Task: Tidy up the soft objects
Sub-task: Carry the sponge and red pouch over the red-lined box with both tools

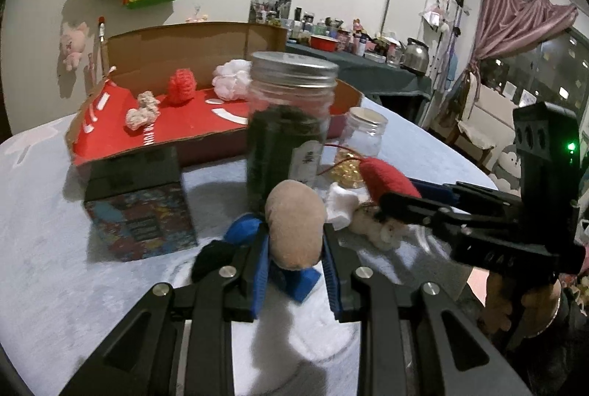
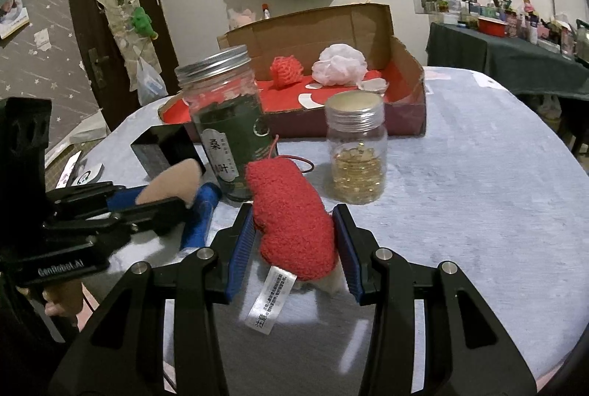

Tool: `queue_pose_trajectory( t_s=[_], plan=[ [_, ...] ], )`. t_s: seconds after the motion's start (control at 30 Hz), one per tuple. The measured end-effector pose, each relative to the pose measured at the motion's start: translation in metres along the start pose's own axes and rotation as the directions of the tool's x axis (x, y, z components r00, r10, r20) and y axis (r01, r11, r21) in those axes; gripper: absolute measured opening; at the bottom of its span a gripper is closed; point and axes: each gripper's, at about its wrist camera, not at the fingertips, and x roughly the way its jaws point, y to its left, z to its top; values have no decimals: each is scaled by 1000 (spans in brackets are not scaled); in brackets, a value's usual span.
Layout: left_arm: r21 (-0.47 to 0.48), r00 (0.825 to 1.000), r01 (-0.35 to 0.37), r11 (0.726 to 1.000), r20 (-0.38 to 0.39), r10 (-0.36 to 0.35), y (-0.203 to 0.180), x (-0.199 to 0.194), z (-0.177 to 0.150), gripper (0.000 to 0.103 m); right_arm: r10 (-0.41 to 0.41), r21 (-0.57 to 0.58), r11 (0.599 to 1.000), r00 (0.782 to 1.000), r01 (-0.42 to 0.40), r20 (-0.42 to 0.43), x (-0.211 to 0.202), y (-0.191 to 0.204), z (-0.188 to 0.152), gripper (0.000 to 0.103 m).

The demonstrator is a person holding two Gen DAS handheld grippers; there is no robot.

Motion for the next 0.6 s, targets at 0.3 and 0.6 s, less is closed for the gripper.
queue_pose_trajectory(
  t_s=[0.3,0.6],
  plan=[
    [-43,998,-65,997,-8,65,30,-21,-11,28,5,34,999,1000,-4,-25,-10,-23,-1,41],
    [-104,986,-163,981,-36,160,76,-37,-24,28,-2,71,997,999,6,-50,-21,-48,1,41]
  ],
)
